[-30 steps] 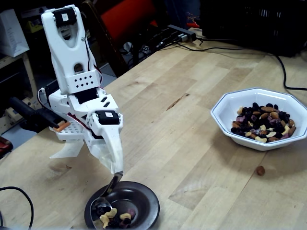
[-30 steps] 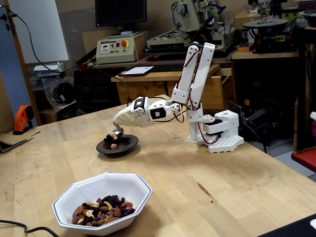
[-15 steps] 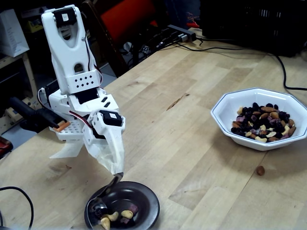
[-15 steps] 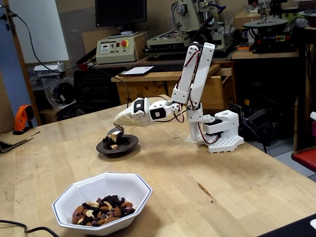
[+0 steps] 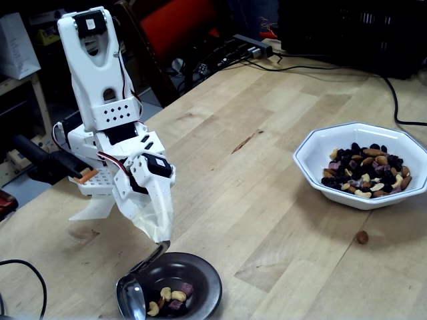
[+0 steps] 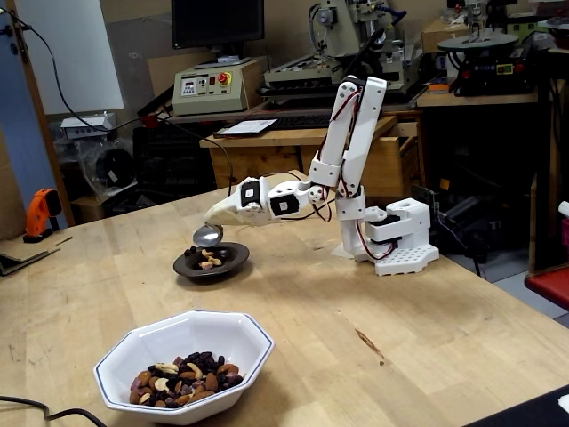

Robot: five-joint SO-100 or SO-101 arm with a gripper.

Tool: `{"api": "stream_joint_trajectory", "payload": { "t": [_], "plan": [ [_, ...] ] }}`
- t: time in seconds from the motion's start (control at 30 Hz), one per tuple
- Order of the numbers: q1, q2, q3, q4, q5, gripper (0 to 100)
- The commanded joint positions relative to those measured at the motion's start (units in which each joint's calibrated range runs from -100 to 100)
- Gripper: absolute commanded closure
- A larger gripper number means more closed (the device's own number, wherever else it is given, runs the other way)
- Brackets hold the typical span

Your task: Use spoon to transfer food from the white bowl to brown plate

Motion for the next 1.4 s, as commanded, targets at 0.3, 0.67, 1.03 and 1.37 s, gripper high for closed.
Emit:
{"api": "stream_joint_trajectory", "payload": {
  "t": [0.3,0.67,1.03,1.37],
  "plan": [
    [-0.6,-0.3,-0.6,-0.9,-0.2,96],
    [-0.6,-0.2,-12.6,-0.2,-0.3,96],
    [-6.9,-0.3,-21.3,-0.1,-1.0,96],
    [-14.3,-0.3,-30.1,-0.2,-7.2,96]
  ]
}}
